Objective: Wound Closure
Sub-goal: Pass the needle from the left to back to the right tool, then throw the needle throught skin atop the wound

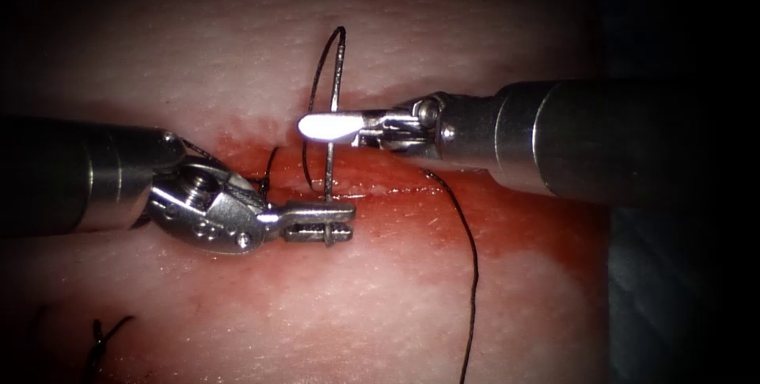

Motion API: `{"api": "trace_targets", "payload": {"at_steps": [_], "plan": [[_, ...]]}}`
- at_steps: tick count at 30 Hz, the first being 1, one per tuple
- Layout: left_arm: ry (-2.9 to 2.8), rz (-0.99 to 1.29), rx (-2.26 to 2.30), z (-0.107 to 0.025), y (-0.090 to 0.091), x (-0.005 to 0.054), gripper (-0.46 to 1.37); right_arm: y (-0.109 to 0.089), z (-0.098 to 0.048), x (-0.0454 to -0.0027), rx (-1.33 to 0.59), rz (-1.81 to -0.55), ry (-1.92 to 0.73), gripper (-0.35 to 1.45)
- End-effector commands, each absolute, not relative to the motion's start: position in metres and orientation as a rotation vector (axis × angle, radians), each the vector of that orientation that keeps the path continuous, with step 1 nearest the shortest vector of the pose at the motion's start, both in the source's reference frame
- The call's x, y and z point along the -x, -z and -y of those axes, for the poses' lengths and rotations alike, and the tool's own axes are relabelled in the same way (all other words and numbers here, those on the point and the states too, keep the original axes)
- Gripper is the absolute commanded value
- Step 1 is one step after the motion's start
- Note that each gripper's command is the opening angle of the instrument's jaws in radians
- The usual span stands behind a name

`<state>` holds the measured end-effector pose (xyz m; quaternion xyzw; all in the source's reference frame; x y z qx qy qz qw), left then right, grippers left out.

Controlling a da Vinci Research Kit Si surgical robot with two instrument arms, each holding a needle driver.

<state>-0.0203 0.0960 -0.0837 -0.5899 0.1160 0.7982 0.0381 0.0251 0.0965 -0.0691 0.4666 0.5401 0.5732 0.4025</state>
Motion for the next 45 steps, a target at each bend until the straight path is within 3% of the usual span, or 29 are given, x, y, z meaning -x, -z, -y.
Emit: {"api": "trace_targets", "payload": {"at_steps": [1, 6, 12, 23, 45], "plan": [[-2.417, -0.294, 1.800, -0.0955, 0.0835, 0.0202, 0.65, 0.0690, -0.0965, -0.0250, -1.169, -1.370, -1.448, -0.35], [-2.343, -0.181, 1.770, -0.0954, 0.0836, 0.0200, 0.92, 0.0685, -0.0971, -0.0239, -1.120, -1.414, -1.457, -0.35], [-2.312, -0.138, 1.760, -0.0953, 0.0839, 0.0199, 1.01, 0.0683, -0.0974, -0.0232, -1.104, -1.424, -1.453, -0.35], [-2.180, 0.196, 1.586, -0.0956, 0.0845, 0.0178, 0.74, 0.0686, -0.0971, -0.0230, -1.006, -1.465, -1.360, -0.35], [-2.128, 0.181, 1.337, -0.0971, 0.0847, 0.0149, 0.69, 0.0700, -0.0965, -0.0211, -0.821, -1.477, -1.113, -0.35]]}}
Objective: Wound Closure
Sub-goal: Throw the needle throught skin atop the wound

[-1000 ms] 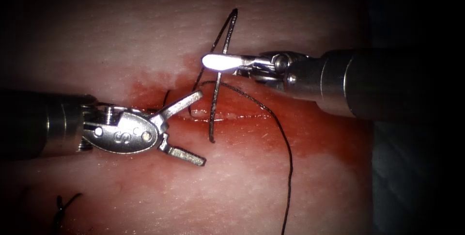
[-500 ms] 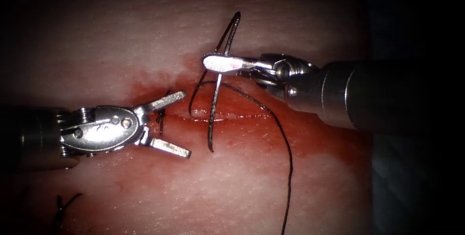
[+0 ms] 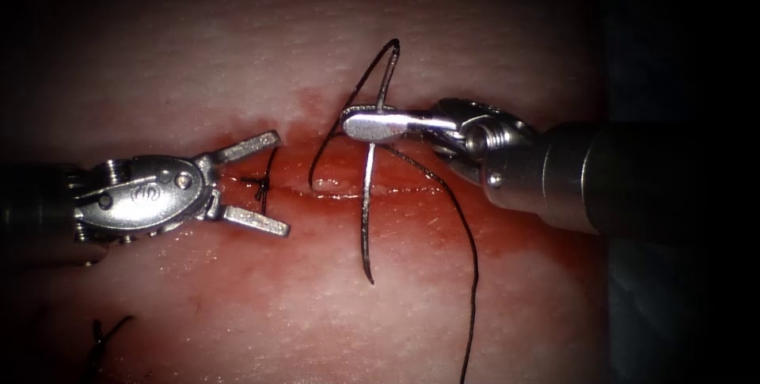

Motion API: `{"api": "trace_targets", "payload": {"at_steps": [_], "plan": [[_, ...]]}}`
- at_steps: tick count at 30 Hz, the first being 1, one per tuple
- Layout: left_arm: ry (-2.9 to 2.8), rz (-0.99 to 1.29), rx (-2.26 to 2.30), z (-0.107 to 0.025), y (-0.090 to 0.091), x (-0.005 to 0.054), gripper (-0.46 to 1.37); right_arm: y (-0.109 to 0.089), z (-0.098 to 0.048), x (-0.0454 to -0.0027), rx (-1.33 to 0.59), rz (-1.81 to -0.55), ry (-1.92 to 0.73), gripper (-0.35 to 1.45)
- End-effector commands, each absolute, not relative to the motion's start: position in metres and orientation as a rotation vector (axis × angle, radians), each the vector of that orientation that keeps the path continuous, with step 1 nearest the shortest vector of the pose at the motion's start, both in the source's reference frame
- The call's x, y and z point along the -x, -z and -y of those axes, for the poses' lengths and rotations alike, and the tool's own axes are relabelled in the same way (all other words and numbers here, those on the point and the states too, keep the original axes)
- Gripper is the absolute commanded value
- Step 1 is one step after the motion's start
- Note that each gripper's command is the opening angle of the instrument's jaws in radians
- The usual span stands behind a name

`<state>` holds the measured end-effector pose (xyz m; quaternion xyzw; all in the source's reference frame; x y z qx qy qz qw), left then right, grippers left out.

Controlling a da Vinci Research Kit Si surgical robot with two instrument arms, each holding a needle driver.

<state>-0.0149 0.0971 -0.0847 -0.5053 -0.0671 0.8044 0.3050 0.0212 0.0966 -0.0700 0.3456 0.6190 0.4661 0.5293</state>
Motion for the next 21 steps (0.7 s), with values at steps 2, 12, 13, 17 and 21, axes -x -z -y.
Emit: {"api": "trace_targets", "payload": {"at_steps": [2, 12, 13, 17, 21], "plan": [[-2.118, 0.184, 1.330, -0.0971, 0.0847, 0.0149, 0.69, 0.0702, -0.0964, -0.0210, -0.796, -1.481, -1.102, -0.35], [-2.072, 0.300, 1.297, -0.0966, 0.0843, 0.0149, 0.61, 0.0717, -0.0955, -0.0200, -0.689, -1.492, -1.062, -0.35], [-2.073, 0.309, 1.290, -0.0965, 0.0843, 0.0149, 0.61, 0.0718, -0.0955, -0.0200, -0.681, -1.492, -1.060, -0.35], [-2.087, 0.353, 1.266, -0.0963, 0.0841, 0.0149, 0.60, 0.0720, -0.0957, -0.0198, -0.639, -1.497, -1.044, -0.35], [-2.091, 0.357, 1.266, -0.0964, 0.0841, 0.0148, 0.59, 0.0720, -0.0958, -0.0197, -0.629, -1.504, -1.038, -0.35]]}}
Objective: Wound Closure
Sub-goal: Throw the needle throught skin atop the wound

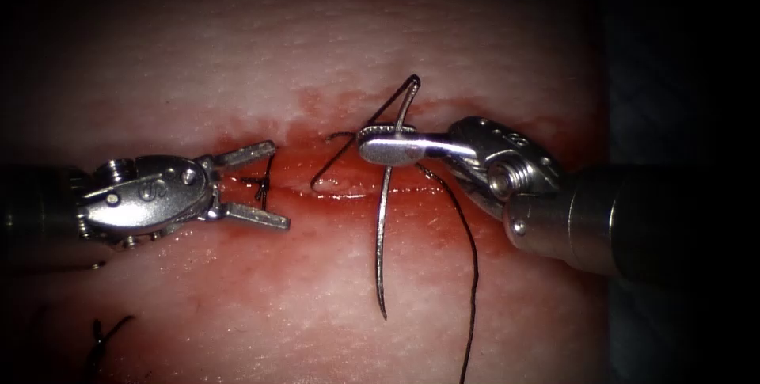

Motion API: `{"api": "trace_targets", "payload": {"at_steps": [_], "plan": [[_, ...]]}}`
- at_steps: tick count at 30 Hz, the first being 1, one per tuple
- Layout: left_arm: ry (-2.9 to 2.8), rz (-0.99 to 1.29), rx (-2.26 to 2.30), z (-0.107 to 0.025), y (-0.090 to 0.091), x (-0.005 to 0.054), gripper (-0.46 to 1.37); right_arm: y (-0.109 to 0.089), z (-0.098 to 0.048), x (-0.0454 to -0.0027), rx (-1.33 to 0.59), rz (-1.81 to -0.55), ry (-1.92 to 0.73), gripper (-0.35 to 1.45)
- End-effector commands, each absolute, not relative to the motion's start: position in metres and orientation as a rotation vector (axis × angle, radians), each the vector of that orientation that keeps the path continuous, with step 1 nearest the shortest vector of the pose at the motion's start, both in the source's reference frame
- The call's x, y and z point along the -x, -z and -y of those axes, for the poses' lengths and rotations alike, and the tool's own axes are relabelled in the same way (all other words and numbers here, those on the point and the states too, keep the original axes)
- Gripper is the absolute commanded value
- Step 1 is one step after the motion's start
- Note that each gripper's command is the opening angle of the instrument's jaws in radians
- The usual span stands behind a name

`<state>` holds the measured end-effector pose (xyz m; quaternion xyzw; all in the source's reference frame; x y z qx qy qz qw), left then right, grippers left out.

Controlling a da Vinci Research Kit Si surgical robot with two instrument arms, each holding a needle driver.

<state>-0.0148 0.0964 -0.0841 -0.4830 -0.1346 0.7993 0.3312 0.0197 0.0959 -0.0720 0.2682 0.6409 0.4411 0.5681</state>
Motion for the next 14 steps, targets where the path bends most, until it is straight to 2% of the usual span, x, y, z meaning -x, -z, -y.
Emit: {"api": "trace_targets", "payload": {"at_steps": [1, 14], "plan": [[-2.091, 0.357, 1.266, -0.0964, 0.0841, 0.0148, 0.59, 0.0720, -0.0958, -0.0197, -0.624, -1.505, -1.033, -0.35], [-2.094, 0.351, 1.271, -0.0964, 0.0834, 0.0147, 0.59, 0.0718, -0.0959, -0.0197, -0.599, -1.514, -1.011, -0.35]]}}
